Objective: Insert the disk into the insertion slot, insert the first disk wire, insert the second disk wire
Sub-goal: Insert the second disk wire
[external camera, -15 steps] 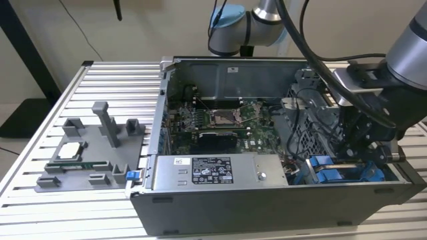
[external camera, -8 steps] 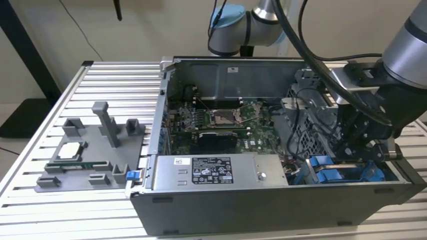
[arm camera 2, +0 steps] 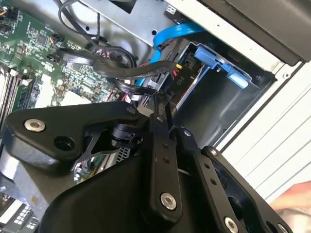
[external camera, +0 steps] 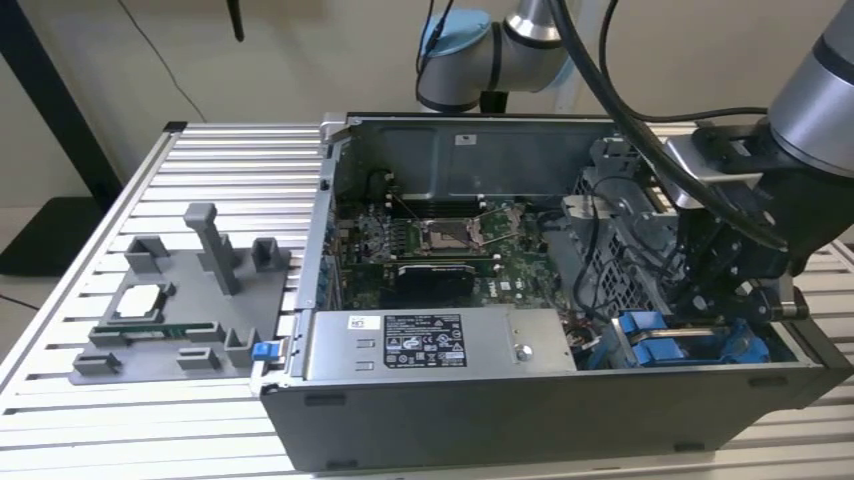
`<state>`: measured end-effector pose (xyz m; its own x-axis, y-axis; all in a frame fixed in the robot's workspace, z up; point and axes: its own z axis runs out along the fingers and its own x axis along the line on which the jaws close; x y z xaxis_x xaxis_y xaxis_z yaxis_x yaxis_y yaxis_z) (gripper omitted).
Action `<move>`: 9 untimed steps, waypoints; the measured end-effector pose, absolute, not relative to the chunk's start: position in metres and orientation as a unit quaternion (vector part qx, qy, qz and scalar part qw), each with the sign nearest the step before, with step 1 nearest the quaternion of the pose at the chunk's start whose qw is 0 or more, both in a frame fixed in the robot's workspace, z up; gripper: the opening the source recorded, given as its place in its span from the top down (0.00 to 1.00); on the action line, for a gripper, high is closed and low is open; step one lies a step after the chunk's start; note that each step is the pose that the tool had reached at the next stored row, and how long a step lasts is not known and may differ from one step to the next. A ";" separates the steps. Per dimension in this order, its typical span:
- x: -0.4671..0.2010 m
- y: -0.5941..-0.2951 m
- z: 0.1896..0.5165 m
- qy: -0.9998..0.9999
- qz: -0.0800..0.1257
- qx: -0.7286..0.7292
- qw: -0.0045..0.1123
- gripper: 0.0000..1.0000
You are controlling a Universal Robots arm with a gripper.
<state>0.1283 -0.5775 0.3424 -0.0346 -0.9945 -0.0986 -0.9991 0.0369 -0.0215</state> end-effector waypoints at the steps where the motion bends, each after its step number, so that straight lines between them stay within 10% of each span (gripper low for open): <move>1: 0.128 -0.577 0.342 0.719 0.026 -0.693 0.043 1.00; 9: 0.129 -0.577 0.339 0.719 0.025 -0.694 0.042 1.00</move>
